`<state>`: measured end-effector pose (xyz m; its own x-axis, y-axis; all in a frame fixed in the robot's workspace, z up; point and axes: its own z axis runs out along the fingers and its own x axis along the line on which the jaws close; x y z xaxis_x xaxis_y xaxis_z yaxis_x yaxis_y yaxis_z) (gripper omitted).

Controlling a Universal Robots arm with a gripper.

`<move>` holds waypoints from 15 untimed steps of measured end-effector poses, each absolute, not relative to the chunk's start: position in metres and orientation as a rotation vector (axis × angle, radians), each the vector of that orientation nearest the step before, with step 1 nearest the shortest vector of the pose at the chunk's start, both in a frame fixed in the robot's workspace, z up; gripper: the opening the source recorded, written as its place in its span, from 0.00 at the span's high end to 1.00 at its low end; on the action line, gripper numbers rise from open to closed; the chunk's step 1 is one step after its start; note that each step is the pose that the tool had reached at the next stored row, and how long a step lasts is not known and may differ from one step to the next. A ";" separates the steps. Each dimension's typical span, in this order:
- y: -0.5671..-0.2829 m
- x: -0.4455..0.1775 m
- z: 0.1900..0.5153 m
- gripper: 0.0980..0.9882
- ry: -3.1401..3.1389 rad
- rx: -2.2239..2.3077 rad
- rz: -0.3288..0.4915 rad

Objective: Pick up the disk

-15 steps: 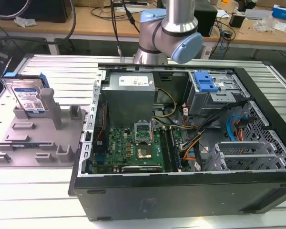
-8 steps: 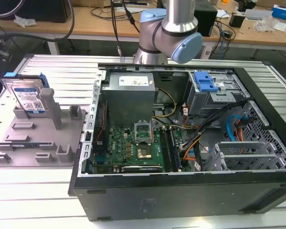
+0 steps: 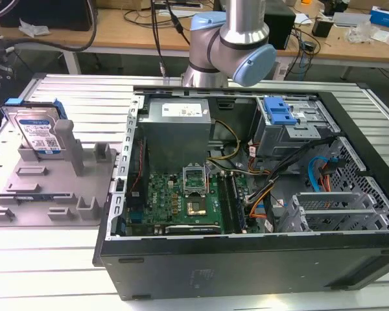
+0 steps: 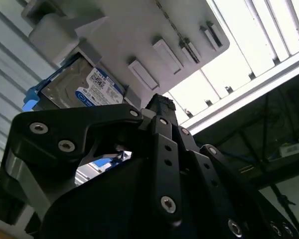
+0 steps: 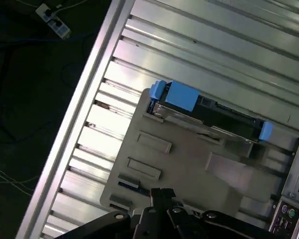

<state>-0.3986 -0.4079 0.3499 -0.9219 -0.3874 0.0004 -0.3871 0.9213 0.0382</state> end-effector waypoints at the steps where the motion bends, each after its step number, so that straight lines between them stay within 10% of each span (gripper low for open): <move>1: -0.408 -0.399 0.350 0.99 -3.065 0.649 -0.058; 8: -0.408 -0.399 0.350 0.98 -3.006 0.871 -0.057; 9: -0.408 -0.399 0.350 0.78 -2.989 0.928 -0.057; 15: -0.408 -0.399 0.350 0.50 -2.892 1.187 -0.055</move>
<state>-0.3986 -0.4079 0.3495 -0.7119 -0.7023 0.0005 -0.7018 0.7114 0.0382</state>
